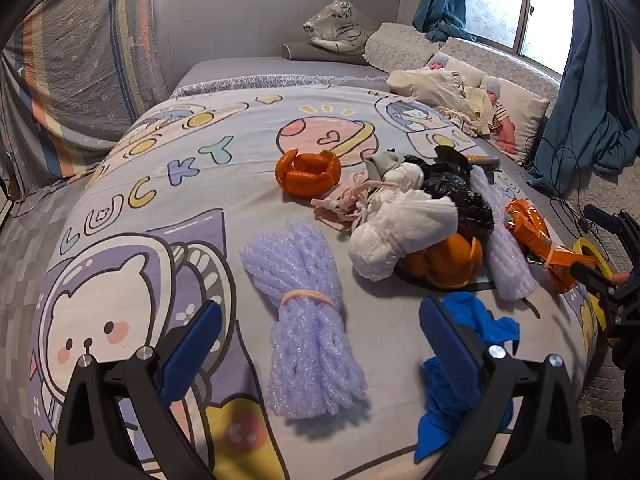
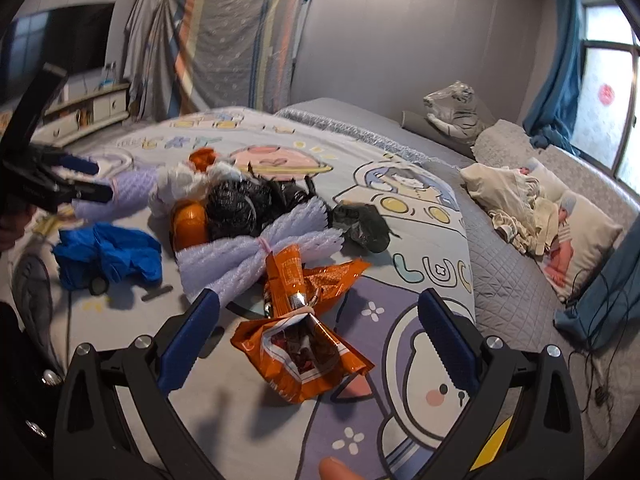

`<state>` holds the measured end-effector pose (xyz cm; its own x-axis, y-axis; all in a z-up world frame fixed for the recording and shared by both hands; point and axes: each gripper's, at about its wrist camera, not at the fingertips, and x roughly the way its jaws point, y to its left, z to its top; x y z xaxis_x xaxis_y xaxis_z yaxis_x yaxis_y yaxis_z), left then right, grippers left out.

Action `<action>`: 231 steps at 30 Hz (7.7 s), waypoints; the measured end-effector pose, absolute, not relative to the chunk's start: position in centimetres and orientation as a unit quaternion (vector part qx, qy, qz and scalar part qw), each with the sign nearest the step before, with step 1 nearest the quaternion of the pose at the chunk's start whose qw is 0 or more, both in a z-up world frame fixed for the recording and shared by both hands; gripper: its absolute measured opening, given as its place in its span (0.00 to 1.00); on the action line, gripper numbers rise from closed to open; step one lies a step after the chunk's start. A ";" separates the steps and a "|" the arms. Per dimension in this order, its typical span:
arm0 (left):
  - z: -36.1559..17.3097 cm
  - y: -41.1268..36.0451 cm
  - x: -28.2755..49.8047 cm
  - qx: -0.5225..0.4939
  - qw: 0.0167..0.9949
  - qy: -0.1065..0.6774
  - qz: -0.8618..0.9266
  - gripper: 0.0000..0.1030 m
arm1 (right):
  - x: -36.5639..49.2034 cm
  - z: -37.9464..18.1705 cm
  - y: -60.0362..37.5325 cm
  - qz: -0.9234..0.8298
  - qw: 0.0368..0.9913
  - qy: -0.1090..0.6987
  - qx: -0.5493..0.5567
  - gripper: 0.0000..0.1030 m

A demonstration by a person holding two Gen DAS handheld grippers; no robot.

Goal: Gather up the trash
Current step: 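Move the left tool to the lavender mesh bundle while the right tool approaches the orange wrapper, then close the left tool on the mesh bundle while the right tool grips the orange wrapper, then carry the mesh bundle and orange wrapper in both tools over the yellow bin, then open both tools over the yellow bin to drop the items, then move the left tool to the blue glove while the right tool approaches another mesh bundle, then close the left tool on the blue glove while the right tool grips the lavender mesh bundle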

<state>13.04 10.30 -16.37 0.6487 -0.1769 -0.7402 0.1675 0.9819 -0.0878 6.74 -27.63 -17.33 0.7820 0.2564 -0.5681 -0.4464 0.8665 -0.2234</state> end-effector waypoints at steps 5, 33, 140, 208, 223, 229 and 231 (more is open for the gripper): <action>-17.6 10.6 14.5 -0.014 0.896 0.434 -0.092 0.92 | 8.5 -18.8 -26.3 0.189 0.908 0.297 -0.226 0.92; -19.1 10.7 17.6 -0.050 0.879 0.466 -0.089 0.24 | 12.5 -19.7 -27.8 0.190 0.910 0.345 -0.129 0.32; -14.2 -29.2 14.7 0.030 0.773 0.400 -0.491 0.64 | -5.0 -13.7 -61.5 -0.196 0.923 0.200 0.262 0.47; -19.0 5.1 11.2 -0.005 0.892 0.390 -0.227 0.92 | 16.9 -18.8 -26.4 0.126 0.897 0.419 0.069 0.60; -20.2 2.7 12.1 0.023 0.877 0.419 -0.235 0.65 | 19.1 -21.1 -25.9 0.121 0.880 0.451 0.082 0.50; -20.4 1.7 11.7 0.053 0.877 0.422 -0.223 0.38 | 19.4 -21.1 -25.8 0.125 0.879 0.453 0.084 0.42; -20.4 1.8 11.9 0.050 0.877 0.425 -0.218 0.28 | 19.3 -21.1 -25.6 0.127 0.880 0.452 0.080 0.35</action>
<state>11.91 1.81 -20.36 0.5433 -0.3402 -0.7676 0.4253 0.8998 -0.0978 19.33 -25.62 -21.07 0.5598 0.2954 -0.7742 -0.1511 0.9550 0.2551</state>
